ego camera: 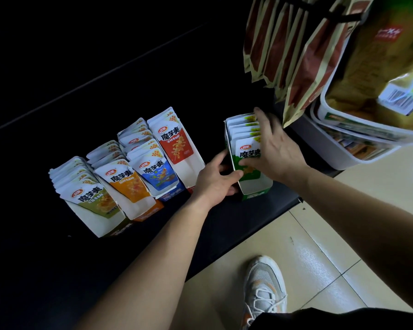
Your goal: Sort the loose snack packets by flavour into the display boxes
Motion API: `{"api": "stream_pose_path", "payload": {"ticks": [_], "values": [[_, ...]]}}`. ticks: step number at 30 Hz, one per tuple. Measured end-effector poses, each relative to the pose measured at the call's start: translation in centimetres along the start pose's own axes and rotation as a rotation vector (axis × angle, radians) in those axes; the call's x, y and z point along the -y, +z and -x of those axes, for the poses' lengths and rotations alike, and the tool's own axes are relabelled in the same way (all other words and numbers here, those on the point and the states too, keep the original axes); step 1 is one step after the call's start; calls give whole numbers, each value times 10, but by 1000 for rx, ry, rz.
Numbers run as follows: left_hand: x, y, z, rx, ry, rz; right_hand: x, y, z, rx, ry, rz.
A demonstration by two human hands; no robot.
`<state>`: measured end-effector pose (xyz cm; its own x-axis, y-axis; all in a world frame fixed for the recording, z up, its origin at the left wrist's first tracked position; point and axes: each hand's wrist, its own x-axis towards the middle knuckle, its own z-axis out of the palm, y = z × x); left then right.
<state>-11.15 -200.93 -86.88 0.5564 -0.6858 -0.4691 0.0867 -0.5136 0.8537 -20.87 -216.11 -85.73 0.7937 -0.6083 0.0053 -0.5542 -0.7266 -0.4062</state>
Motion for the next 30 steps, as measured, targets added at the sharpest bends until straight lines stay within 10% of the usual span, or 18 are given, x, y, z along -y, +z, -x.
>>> {"api": "stream_pose_path", "payload": {"ticks": [5, 30], "values": [[2, 8, 8, -78, 6, 31, -1, 11, 36, 25, 255, -258], [3, -93, 25, -349, 94, -205, 79, 41, -67, 196, 139, -214]]}}
